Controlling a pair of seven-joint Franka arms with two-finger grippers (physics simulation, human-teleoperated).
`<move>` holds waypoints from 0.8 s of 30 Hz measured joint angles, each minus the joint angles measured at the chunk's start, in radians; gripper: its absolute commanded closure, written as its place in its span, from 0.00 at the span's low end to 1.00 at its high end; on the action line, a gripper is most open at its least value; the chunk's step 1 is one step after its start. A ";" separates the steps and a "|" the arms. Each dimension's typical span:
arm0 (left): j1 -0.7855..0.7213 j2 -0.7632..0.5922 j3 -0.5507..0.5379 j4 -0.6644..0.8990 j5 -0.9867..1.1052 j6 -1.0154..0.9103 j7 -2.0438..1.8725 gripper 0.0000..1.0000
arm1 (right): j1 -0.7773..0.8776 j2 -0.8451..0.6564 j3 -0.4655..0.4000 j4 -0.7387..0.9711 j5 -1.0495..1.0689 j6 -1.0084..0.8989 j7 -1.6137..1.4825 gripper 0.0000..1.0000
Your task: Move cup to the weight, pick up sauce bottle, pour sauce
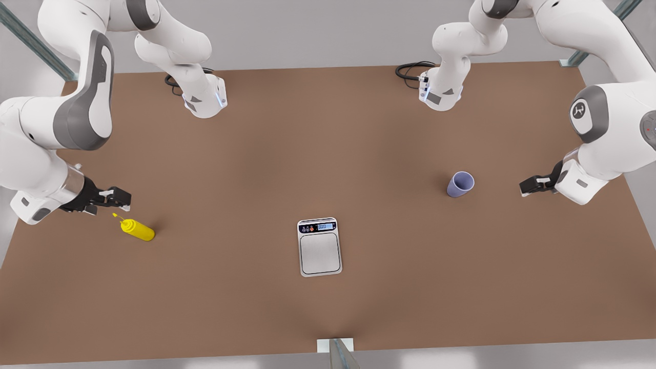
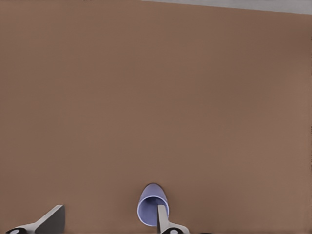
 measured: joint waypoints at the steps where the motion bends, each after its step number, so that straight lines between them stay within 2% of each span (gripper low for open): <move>1: 0.000 -0.003 -0.001 -0.035 -0.002 0.021 0.001 0.00 | -0.001 0.001 0.000 -0.002 -0.002 0.001 0.000 0.00; 6: 0.001 -0.097 0.004 -0.371 -0.006 0.194 0.002 0.00 | 0.001 -0.001 -0.002 -0.006 -0.007 0.010 -0.002 0.00; 10: 0.003 -0.140 0.007 -0.550 -0.005 0.309 0.018 0.00 | -0.002 0.007 -0.001 -0.009 -0.007 0.011 -0.005 0.00; 12: 0.001 -0.198 0.008 -0.689 -0.005 0.416 0.019 0.00 | -0.001 0.013 -0.002 -0.010 -0.009 0.012 -0.011 0.00; 14: 0.001 -0.200 0.008 -0.735 -0.005 0.446 0.020 0.00 | -0.004 0.022 0.000 -0.013 -0.015 0.012 -0.035 0.00; 17: -0.011 -0.199 0.023 -0.736 -0.005 0.435 0.019 0.01 | -0.050 0.021 -0.002 -0.077 -0.015 0.111 -0.383 0.00; 19: -0.002 -0.205 0.023 -0.783 -0.005 0.446 0.020 0.01 | -0.097 0.016 0.000 -0.135 -0.012 0.227 -0.719 0.00; 21: 0.008 -0.198 0.023 -0.850 -0.005 0.530 0.020 0.01 | -0.145 0.012 0.001 -0.187 0.026 0.278 -0.936 0.00; 24: 0.008 -0.198 0.023 -0.945 -0.005 0.660 0.019 0.02 | -0.319 0.024 0.000 -0.265 0.227 0.286 -1.225 0.00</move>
